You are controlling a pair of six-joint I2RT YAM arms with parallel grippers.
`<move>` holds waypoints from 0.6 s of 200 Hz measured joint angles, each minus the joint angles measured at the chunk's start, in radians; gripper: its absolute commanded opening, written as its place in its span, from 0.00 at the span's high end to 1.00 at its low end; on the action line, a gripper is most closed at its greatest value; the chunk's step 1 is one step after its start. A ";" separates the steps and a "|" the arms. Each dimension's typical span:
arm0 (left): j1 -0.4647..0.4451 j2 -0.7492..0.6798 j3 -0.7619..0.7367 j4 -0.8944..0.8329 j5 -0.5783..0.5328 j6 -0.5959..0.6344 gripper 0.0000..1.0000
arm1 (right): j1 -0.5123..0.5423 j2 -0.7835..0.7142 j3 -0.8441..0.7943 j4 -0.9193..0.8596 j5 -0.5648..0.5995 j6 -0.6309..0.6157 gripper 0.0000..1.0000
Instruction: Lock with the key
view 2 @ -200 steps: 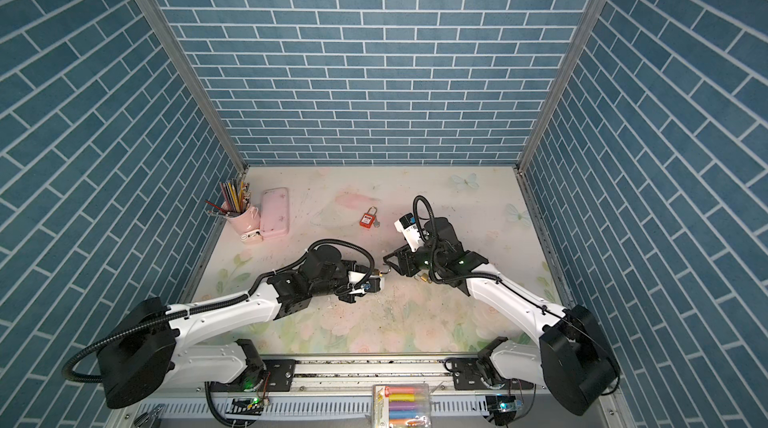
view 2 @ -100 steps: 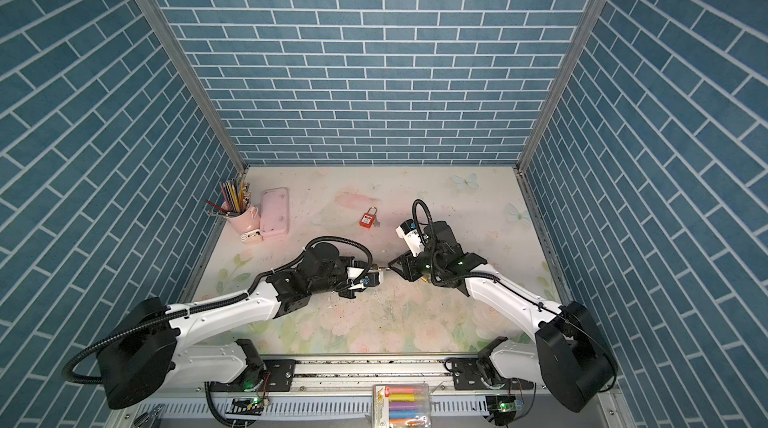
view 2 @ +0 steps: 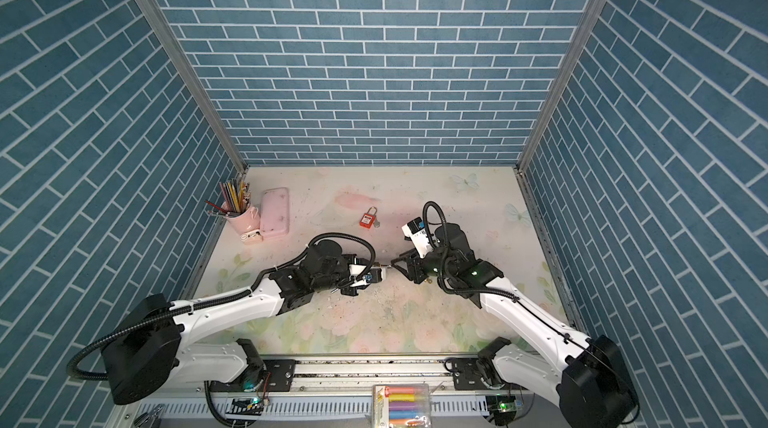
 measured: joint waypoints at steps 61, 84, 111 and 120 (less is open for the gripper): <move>0.000 0.002 0.000 -0.009 0.001 -0.006 1.00 | 0.014 0.059 0.000 0.005 -0.048 -0.016 0.69; 0.000 0.002 0.001 -0.009 0.000 -0.006 1.00 | 0.014 0.067 0.000 0.007 -0.052 -0.019 0.75; 0.000 0.006 0.001 -0.008 -0.001 -0.007 1.00 | 0.016 0.069 0.000 0.015 -0.054 -0.019 0.82; 0.000 0.010 0.002 -0.008 -0.003 -0.009 1.00 | 0.017 0.072 0.000 0.019 -0.056 -0.018 0.85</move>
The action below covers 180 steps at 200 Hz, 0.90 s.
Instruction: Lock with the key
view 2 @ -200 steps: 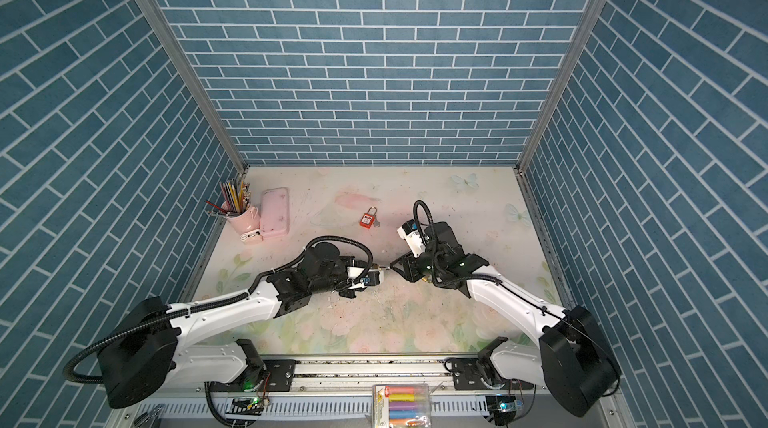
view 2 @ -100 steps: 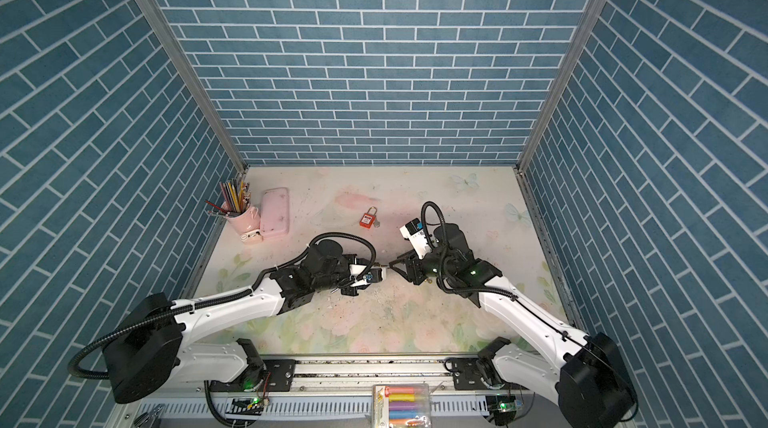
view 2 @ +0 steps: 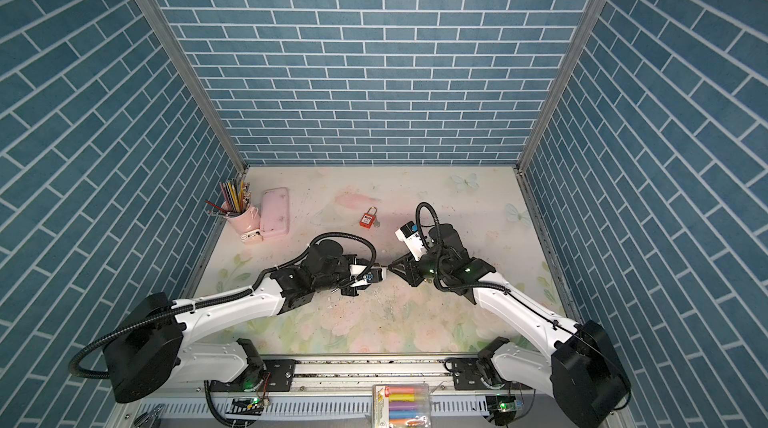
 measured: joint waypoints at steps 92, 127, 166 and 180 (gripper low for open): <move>0.000 0.023 0.001 0.030 -0.082 -0.029 1.00 | 0.006 0.037 -0.001 0.056 -0.048 0.031 0.95; 0.000 0.023 0.001 0.063 -0.118 -0.039 1.00 | 0.008 0.066 -0.001 0.070 -0.061 0.050 0.94; 0.000 0.023 0.001 0.076 -0.126 -0.039 1.00 | 0.008 0.087 -0.001 0.070 -0.066 0.056 0.88; 0.000 0.022 0.001 0.076 -0.129 -0.039 1.00 | 0.008 0.087 0.000 0.068 -0.061 0.061 0.80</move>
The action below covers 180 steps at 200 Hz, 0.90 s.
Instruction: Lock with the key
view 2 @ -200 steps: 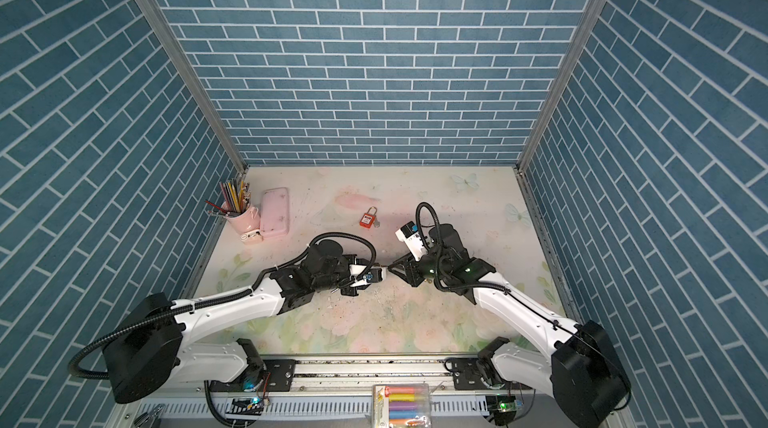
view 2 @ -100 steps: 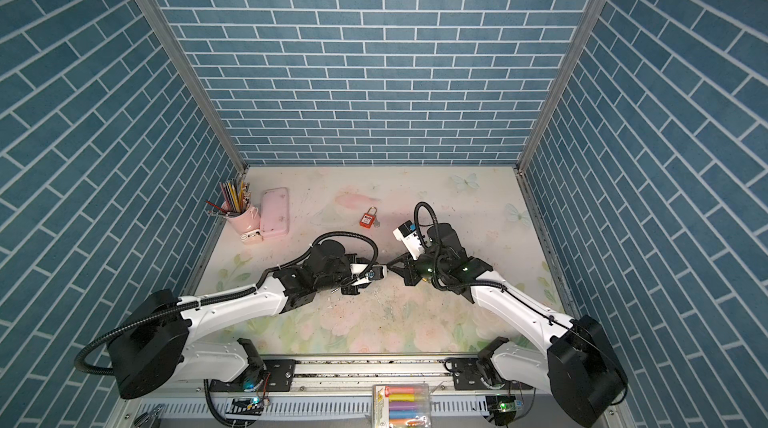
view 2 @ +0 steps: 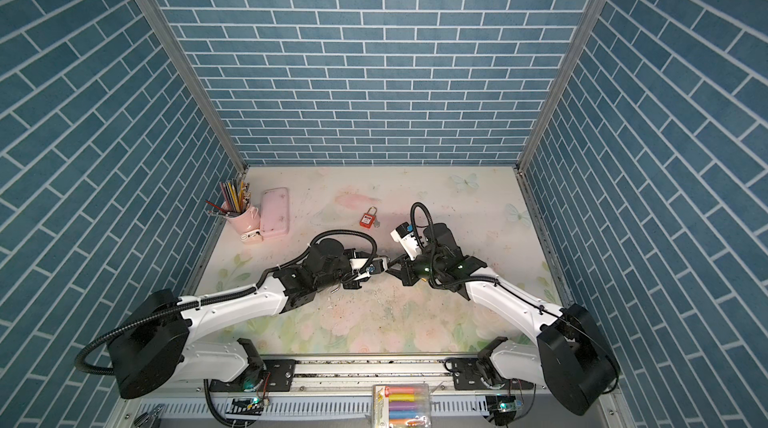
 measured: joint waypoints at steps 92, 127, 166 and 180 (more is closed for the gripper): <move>0.000 -0.001 0.000 -0.005 0.010 0.009 1.00 | 0.000 -0.030 0.021 -0.016 0.079 0.004 0.68; -0.003 -0.001 0.000 -0.008 0.003 0.013 1.00 | 0.000 -0.015 0.049 -0.013 0.089 0.007 0.78; -0.006 -0.001 0.000 0.001 -0.021 0.014 1.00 | 0.000 0.018 0.058 -0.007 0.090 0.016 0.89; -0.006 -0.001 0.000 0.002 -0.026 0.014 1.00 | 0.000 0.025 0.058 -0.005 0.087 0.021 0.93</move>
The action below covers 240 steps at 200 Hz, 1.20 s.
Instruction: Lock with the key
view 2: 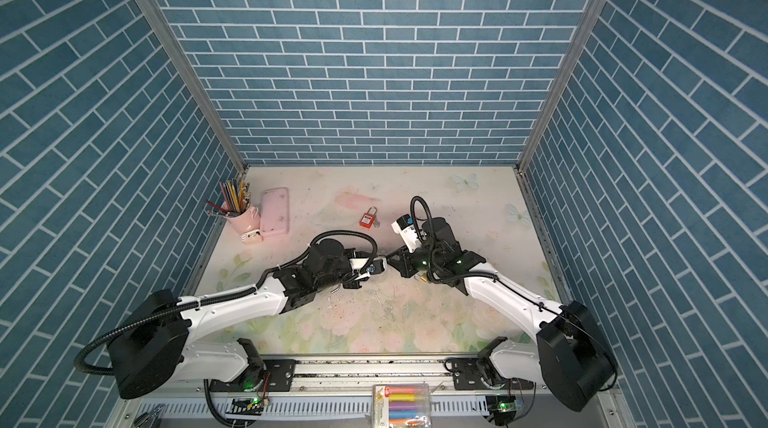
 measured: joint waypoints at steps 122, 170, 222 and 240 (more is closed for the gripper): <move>-0.048 0.027 -0.018 0.087 -0.193 -0.002 1.00 | -0.031 0.079 0.021 0.083 -0.083 0.080 1.00; -0.061 0.042 -0.018 0.117 -0.246 -0.010 1.00 | -0.038 0.104 0.029 0.109 -0.096 0.098 1.00; -0.055 0.042 -0.018 0.092 -0.222 -0.041 1.00 | -0.040 0.133 0.028 0.121 -0.118 0.098 1.00; -0.051 0.042 -0.017 0.079 -0.209 -0.049 1.00 | -0.041 0.147 0.028 0.127 -0.127 0.098 1.00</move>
